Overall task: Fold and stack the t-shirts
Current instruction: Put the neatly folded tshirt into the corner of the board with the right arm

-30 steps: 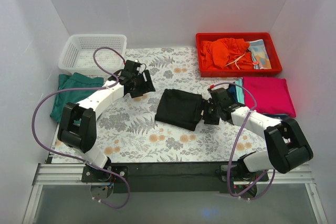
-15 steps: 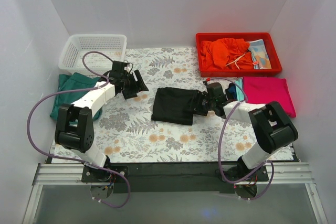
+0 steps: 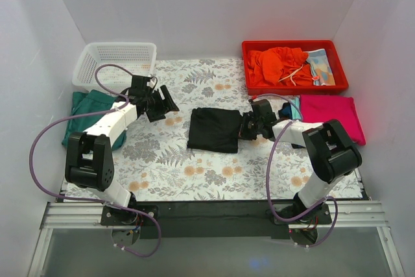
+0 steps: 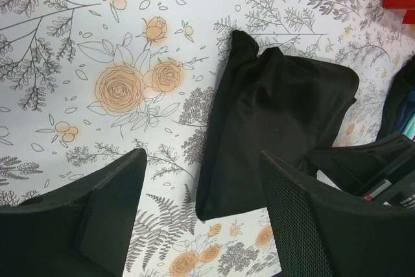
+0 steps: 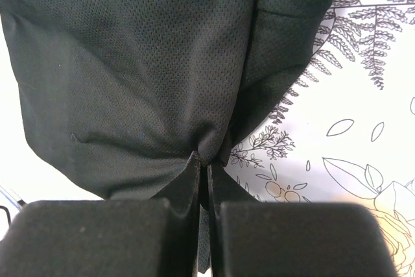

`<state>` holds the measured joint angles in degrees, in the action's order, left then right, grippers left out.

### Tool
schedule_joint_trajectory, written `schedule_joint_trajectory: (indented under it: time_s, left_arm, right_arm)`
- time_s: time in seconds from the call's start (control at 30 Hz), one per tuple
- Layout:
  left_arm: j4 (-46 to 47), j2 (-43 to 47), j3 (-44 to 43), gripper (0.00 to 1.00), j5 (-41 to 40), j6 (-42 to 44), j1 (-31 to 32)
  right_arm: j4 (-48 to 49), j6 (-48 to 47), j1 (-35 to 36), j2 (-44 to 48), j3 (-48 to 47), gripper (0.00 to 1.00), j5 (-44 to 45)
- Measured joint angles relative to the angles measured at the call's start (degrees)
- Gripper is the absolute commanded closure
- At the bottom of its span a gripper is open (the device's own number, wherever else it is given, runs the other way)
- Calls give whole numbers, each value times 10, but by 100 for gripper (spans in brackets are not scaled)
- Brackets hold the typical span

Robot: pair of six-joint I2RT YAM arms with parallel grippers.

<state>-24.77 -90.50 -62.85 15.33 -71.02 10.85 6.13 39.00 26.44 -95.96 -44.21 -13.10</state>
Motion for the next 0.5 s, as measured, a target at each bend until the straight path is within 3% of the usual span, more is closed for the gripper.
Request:
schedule_joint_trajectory:
  time_s: [0.23,0.5]
  left_arm:
    - [0,4,12,31,2,1,-5]
    - [0,5,13,31,3,1,-7]
  right_arm:
    - [-34,-21,0,0,-20,99,17]
    - [-206,-88,-14,48,-92,99,132]
